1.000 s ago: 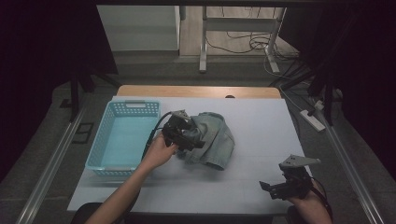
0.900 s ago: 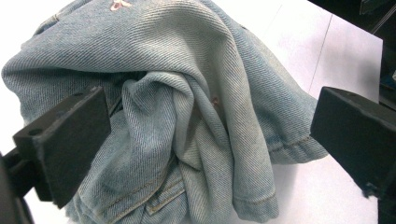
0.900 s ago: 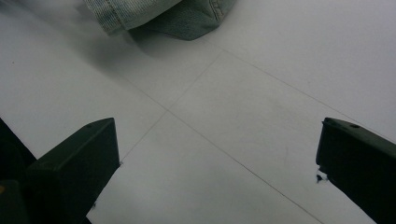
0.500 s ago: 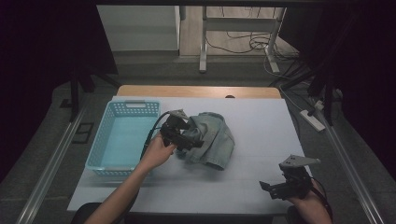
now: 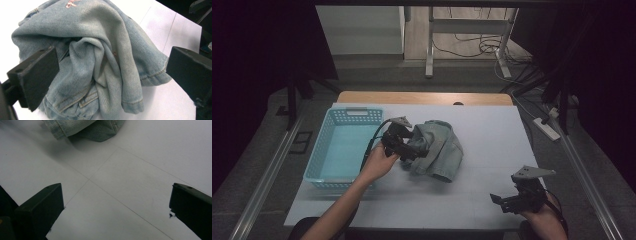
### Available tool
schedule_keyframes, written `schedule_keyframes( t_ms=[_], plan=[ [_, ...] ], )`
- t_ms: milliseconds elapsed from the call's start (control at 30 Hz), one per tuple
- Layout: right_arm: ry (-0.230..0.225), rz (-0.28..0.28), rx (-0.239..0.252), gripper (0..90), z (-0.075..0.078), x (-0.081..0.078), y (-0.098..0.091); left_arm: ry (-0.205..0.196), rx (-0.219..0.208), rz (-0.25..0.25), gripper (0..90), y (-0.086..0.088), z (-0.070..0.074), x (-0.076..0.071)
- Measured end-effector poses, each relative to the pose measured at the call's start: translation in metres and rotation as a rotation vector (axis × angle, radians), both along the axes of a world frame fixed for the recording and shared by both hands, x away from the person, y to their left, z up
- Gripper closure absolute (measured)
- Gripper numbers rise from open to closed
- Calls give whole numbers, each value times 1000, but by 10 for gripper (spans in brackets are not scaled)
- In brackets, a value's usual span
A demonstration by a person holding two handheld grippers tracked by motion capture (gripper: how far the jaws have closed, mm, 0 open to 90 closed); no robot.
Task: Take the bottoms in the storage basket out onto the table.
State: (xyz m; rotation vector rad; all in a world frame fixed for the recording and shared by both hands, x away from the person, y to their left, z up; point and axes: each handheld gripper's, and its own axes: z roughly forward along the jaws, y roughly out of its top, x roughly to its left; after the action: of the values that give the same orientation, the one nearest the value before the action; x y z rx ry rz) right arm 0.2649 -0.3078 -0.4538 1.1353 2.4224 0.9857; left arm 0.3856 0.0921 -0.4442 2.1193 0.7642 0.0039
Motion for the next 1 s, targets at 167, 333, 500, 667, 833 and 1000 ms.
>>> schedule_keyframes(
  t_ms=[167,333,500,667,833,1000],
  plan=[
    [1,-3,11,0,0,0,-1,1,6,10,0,4,2,-2],
    [0,-3,12,0,0,0,-1,8,-1,23,0,7,3,-3],
    [-1,-3,12,0,0,0,-1,0,15,36,0,9,4,-6],
    [-2,-1,13,0,0,0,-1,3,14,46,0,11,4,-7],
    [1,-3,14,0,1,0,-1,7,10,44,0,14,4,-8],
    [3,-5,19,0,1,0,-2,6,1,47,0,15,5,-9]
  ],
)
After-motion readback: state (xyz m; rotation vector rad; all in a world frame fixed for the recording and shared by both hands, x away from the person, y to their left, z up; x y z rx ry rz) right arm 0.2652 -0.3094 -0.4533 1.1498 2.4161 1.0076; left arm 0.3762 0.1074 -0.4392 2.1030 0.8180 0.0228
